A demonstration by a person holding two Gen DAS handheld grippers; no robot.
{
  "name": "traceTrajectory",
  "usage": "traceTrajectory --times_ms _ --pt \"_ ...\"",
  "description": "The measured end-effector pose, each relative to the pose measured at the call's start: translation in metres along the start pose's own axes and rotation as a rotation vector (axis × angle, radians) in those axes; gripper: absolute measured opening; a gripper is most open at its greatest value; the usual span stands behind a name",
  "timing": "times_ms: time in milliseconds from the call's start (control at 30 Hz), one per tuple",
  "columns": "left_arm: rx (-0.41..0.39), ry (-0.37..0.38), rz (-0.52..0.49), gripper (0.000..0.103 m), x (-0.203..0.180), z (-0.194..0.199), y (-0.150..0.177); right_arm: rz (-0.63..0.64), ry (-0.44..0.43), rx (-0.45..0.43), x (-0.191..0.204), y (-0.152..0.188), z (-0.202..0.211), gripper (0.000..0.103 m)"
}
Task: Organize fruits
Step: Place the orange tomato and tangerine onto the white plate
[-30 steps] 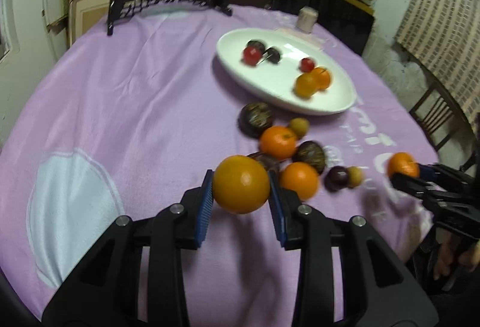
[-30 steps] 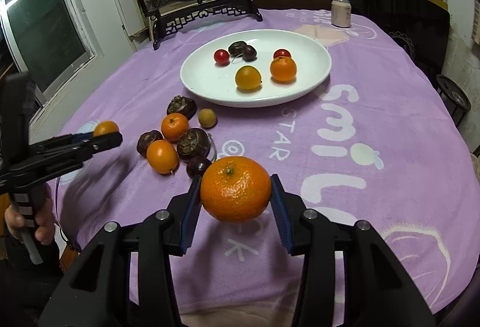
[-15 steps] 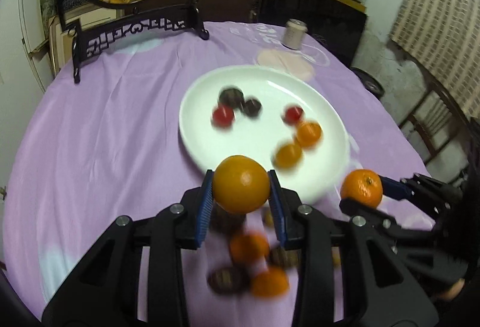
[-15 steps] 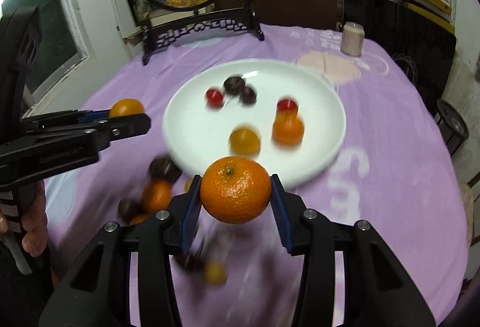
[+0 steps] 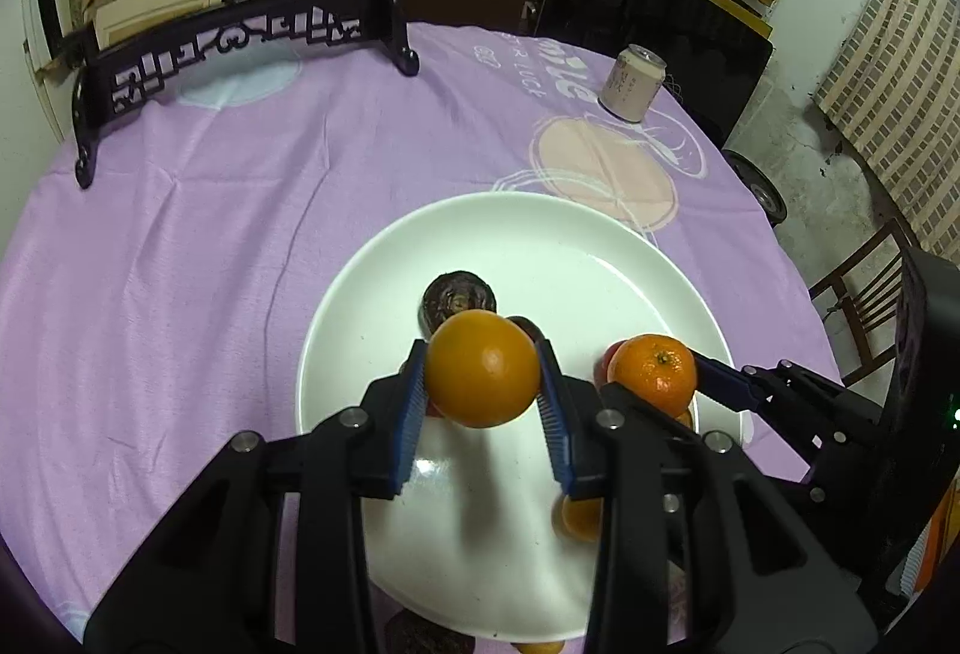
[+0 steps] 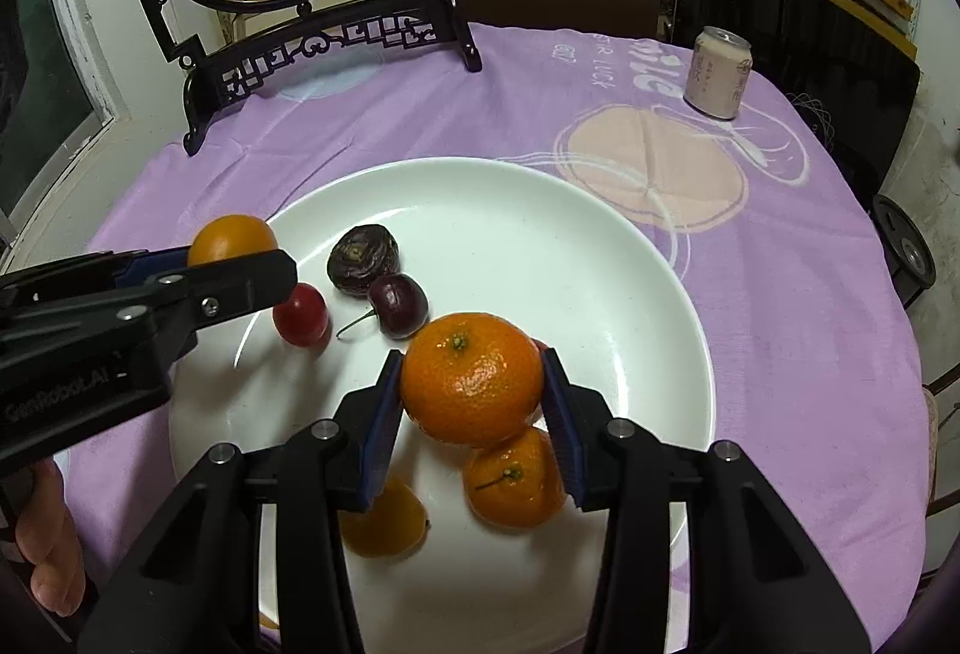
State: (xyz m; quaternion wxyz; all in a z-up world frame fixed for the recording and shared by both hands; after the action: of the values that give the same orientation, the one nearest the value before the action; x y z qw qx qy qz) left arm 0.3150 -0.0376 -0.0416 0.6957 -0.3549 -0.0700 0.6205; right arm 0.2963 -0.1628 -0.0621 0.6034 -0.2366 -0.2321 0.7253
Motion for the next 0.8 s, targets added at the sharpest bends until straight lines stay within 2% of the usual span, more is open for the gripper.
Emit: traceTrajectory --times_ms 100,133,167,233,367,533,633,800 --pt "0.007 0.006 -0.007 0.037 0.000 -0.002 0.000 0.001 0.024 -0.014 0.000 0.001 -0.001 0.049" --pt "-0.003 0.002 -0.012 0.039 -0.001 0.000 0.000 0.006 0.044 -0.025 0.000 0.001 0.001 0.057" --pt "-0.019 -0.007 -0.023 0.042 -0.002 0.005 0.001 0.009 0.055 -0.037 -0.001 0.002 0.003 0.061" --pt "-0.044 -0.002 -0.026 0.047 -0.003 0.016 0.003 0.009 0.065 -0.063 -0.003 0.005 0.011 0.061" --pt "-0.086 0.016 -0.025 0.050 -0.011 0.044 0.015 -0.035 0.085 -0.121 -0.013 0.016 0.040 0.061" --pt "-0.160 -0.003 -0.074 0.069 -0.021 0.094 0.061 -0.036 0.055 -0.173 -0.010 0.059 0.096 0.061" --pt "-0.174 -0.030 -0.092 0.071 -0.018 0.115 0.101 -0.017 -0.003 -0.175 -0.004 0.101 0.128 0.062" --pt "-0.134 -0.048 -0.058 0.073 -0.002 0.133 0.164 -0.008 -0.017 -0.148 0.002 0.140 0.149 0.062"
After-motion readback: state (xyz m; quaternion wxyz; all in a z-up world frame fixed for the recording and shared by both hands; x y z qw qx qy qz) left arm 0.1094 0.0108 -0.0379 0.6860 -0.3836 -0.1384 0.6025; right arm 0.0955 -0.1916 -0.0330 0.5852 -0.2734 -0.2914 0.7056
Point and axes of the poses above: each gripper's, at about its wrist camera, not at the fingertips, and z roughly against the way its jaws point, x to its left, y to its underside, the point moved 2 cm from there along -z, roughly the way its jaws point, and after that the axes turned 9 degrees about y, right-handed, at the moved point
